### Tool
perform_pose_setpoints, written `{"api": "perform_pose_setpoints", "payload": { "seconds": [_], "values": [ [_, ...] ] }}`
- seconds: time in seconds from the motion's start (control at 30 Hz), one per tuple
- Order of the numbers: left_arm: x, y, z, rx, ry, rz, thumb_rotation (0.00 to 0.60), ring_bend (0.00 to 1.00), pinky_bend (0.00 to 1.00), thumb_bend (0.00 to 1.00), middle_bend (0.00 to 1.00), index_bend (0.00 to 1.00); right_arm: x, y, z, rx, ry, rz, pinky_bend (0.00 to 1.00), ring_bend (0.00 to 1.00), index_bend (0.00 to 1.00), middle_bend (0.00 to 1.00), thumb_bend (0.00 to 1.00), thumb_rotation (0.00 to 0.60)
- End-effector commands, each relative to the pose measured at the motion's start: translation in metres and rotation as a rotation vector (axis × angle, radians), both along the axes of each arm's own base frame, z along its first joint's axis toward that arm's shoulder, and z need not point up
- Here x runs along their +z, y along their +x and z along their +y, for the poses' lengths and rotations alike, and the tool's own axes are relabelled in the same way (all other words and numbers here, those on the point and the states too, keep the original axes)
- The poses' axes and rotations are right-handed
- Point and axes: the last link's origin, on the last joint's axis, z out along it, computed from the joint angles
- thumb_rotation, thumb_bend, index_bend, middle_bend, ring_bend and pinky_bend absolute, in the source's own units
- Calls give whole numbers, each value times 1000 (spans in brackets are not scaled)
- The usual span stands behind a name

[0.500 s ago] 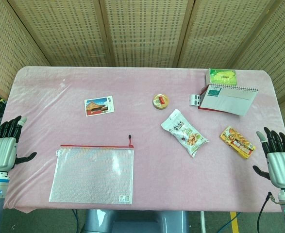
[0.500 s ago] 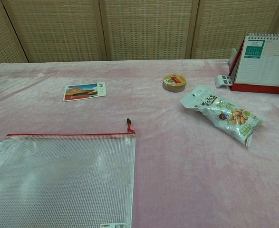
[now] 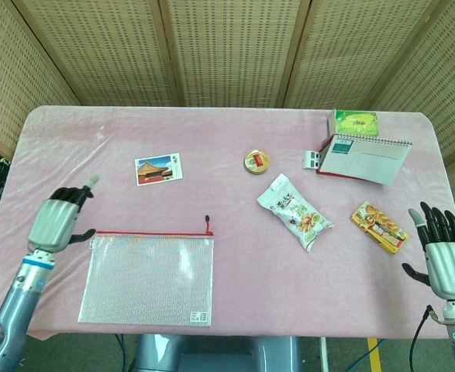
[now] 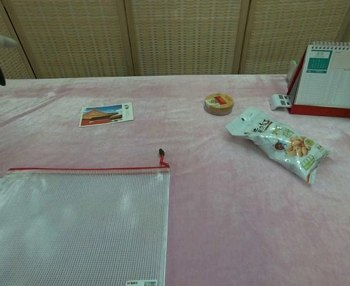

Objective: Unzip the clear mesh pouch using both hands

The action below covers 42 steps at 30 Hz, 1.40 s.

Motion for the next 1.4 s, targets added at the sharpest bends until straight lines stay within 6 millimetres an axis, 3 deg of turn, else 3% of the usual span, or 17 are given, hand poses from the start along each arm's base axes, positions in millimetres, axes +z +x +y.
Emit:
{"api": "perform_pose_setpoints", "payload": {
  "seconds": [0.03, 0.13, 0.2, 0.37, 0.53, 0.97, 1.4],
  "values": [
    [-31, 47, 39, -192, -75, 92, 600, 777, 904, 0, 845, 262, -1, 0, -1, -2, -3, 3, 0, 0, 0, 0, 0, 600],
    [-52, 71, 56, -246, -166, 165, 600, 807, 941, 57, 866, 290, -2, 0, -3, -8, -3, 11, 0, 0, 0, 0, 0, 600],
    [-82, 101, 72, -303, -238, 225, 600, 824, 967, 165, 877, 326, -4, -3, -4, -24, 0, 24, 0, 0, 1, 0, 0, 600],
    [-124, 123, 85, -338, -297, 285, 600, 847, 988, 239, 905, 437, -7, -10, -7, -54, 2, 47, 0, 0, 4, 0, 0, 600],
    [-151, 130, 90, -361, -324, 348, 600, 847, 988, 243, 905, 445, -5, -13, -8, -69, -9, 53, 0, 0, 5, 0, 0, 600],
    [-182, 135, 92, -405, -344, 459, 600, 847, 988, 288, 905, 461, -3, -16, -11, -80, -17, 43, 0, 0, 8, 0, 0, 600],
    [-200, 146, 86, -436, -359, 476, 600, 847, 988, 296, 905, 466, -1, -16, -12, -83, -24, 38, 0, 0, 7, 0, 0, 600]
  ]
}}
